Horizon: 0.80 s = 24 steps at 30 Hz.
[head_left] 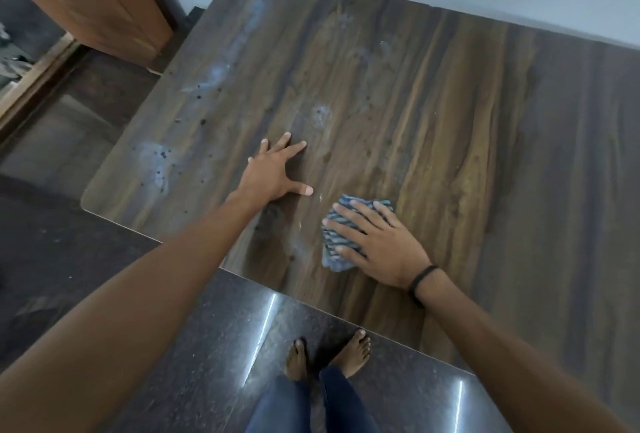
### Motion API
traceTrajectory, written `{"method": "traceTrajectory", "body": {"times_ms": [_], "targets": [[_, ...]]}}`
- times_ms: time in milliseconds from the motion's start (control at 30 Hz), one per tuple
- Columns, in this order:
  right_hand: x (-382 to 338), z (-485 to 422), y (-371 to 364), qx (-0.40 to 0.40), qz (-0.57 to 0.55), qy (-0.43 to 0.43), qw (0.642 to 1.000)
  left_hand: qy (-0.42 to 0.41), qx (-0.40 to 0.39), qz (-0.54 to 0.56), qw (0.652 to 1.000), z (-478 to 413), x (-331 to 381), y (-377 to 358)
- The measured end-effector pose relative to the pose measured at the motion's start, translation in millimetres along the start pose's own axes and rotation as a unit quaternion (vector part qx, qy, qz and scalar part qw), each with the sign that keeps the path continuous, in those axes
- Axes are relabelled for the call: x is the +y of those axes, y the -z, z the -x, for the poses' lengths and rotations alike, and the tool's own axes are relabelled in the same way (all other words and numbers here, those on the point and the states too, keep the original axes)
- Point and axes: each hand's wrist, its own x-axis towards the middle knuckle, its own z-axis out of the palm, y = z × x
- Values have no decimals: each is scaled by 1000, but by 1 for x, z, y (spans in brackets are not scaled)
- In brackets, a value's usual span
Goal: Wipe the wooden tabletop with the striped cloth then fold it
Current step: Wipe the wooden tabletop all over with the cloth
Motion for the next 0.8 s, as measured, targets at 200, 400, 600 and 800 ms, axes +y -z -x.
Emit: {"method": "traceTrajectory", "body": {"times_ms": [200,400,600,800], "targets": [[41,-43,7,70,-32,-271,960,8,5,13,1000,-1,-2,1],[31,-13,1,21,7,-41,999,4,-1,-5,1000,-1,0,1],[55,-64,13,60,-41,-289,954,-1,5,-4,1000,0,-2,0],[81,-50,14,44,3,-116,992,5,-5,-3,1000,0,0,3]]}}
